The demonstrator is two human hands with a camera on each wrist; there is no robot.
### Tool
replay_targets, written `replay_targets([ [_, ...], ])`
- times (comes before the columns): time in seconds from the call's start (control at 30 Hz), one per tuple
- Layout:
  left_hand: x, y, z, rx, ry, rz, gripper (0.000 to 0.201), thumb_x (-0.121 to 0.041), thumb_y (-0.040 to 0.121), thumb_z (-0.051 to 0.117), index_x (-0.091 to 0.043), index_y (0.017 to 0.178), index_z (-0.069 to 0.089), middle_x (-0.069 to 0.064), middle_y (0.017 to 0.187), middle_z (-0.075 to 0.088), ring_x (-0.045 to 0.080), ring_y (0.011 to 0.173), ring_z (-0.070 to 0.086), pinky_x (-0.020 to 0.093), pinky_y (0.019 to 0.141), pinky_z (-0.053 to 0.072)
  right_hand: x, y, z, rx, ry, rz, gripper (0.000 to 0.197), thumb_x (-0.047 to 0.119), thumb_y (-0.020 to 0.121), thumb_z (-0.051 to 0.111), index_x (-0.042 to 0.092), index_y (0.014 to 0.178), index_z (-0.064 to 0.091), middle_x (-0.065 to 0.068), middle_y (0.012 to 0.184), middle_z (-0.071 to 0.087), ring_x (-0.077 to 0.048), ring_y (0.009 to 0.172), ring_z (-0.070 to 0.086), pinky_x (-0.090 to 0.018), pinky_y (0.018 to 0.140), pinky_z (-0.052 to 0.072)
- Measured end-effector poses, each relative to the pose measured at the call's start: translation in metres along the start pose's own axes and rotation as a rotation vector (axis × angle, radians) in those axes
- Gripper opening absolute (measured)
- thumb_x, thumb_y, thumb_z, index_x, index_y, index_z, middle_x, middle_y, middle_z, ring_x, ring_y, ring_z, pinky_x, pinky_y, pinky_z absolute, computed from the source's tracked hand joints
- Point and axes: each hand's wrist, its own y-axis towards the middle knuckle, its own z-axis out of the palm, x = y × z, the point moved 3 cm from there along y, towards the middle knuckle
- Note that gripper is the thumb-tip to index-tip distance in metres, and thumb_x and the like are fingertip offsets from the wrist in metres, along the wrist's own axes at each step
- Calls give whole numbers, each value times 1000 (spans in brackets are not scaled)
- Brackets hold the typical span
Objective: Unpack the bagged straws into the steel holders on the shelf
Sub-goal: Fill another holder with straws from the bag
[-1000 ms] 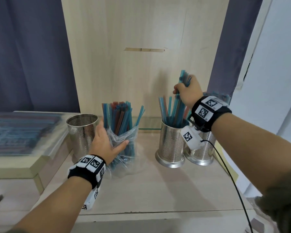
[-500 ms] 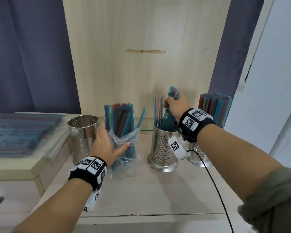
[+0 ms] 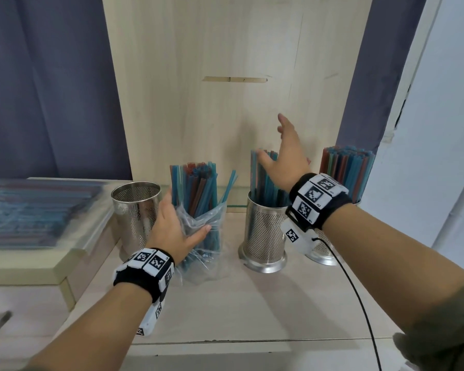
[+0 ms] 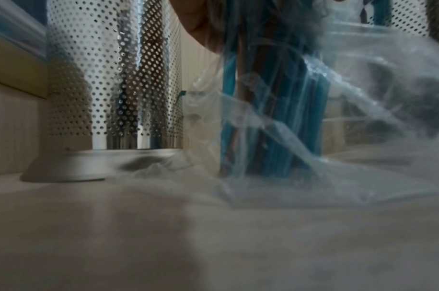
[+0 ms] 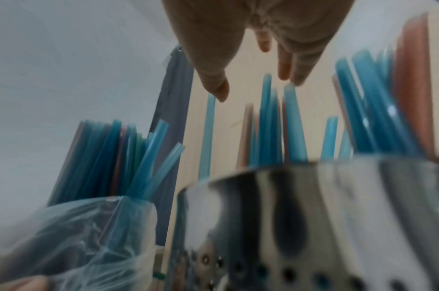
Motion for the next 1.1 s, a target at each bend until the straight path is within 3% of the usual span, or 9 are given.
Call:
replay_targets([
  [0.07, 0, 0, -1, -9, -6, 5, 116, -44, 76, 77, 2, 152, 2, 16, 160, 14, 24, 146, 21, 21, 108, 12, 1, -9, -12, -73, -59, -161, 78, 31, 90, 65, 13, 153, 23, -8, 152, 36, -21, 137, 36, -43, 114, 29],
  [0.23, 1, 1, 1, -7, -9, -1, 116, -44, 76, 77, 2, 152, 3, 16, 159, 16, 25, 146, 22, 21, 106, 16, 5, -57, -22, -248, -154, -300, 54, 33, 84, 66, 10, 131, 53, -7, 128, 56, -23, 119, 47, -24, 100, 27],
  [0.3, 2, 2, 1, -15, -15, 5, 116, -43, 76, 78, 2, 152, 3, 15, 159, 16, 25, 146, 23, 22, 107, 16, 0, -67, -16, -275, -198, -183, 59, 43, 80, 67, 14, 129, 53, -7, 128, 55, -27, 119, 47, -29, 98, 30],
  [0.4, 2, 1, 0, -19, -12, 12, 117, -44, 75, 78, 1, 152, 2, 16, 160, 15, 26, 147, 22, 24, 107, 18, -20, -64, -2, -90, -219, 118, 83, 53, 77, 72, 25, 145, 35, -12, 151, 32, -34, 137, 31, -46, 111, 29],
  [0.5, 3, 0, 0, -24, -14, 15, 118, -46, 74, 78, 0, 153, 3, 16, 160, 16, 27, 146, 22, 25, 108, 19, -34, -55, 8, 86, -273, 176, 86, 58, 82, 66, 28, 152, 25, -14, 161, 16, -36, 145, 20, -49, 118, 21],
  [0.6, 3, 0, 0, -34, -19, 18, 117, -45, 74, 78, 0, 153, 3, 16, 159, 17, 27, 146, 24, 25, 106, 20, -35, -54, 7, 91, -335, 174, 81, 62, 85, 59, 25, 151, 29, -10, 160, 21, -33, 145, 22, -51, 117, 22],
  [0.83, 8, 3, 2, -30, -36, 23, 119, -47, 72, 79, -4, 153, 3, 14, 158, 21, 27, 143, 31, 30, 107, 27, 27, -80, 10, -83, -172, -295, 66, 51, 87, 58, 11, 138, 50, -13, 142, 46, -28, 134, 39, -43, 112, 32],
  [0.97, 9, 2, 2, -28, -89, 22, 119, -45, 72, 80, -5, 153, 3, 12, 158, 22, 24, 142, 32, 29, 107, 29, 45, -72, 48, 329, 103, 61, 97, 57, 80, 71, 12, 152, 24, -5, 150, 41, -19, 138, 40, -37, 111, 38],
  [1.1, 8, 2, 3, -26, -121, 7, 118, -39, 74, 81, -4, 153, 2, 12, 157, 22, 23, 142, 32, 24, 105, 27, 36, -58, 92, 477, 343, 317, 125, 74, 44, 84, 17, 144, 35, -1, 137, 56, -18, 124, 55, -39, 102, 48],
])
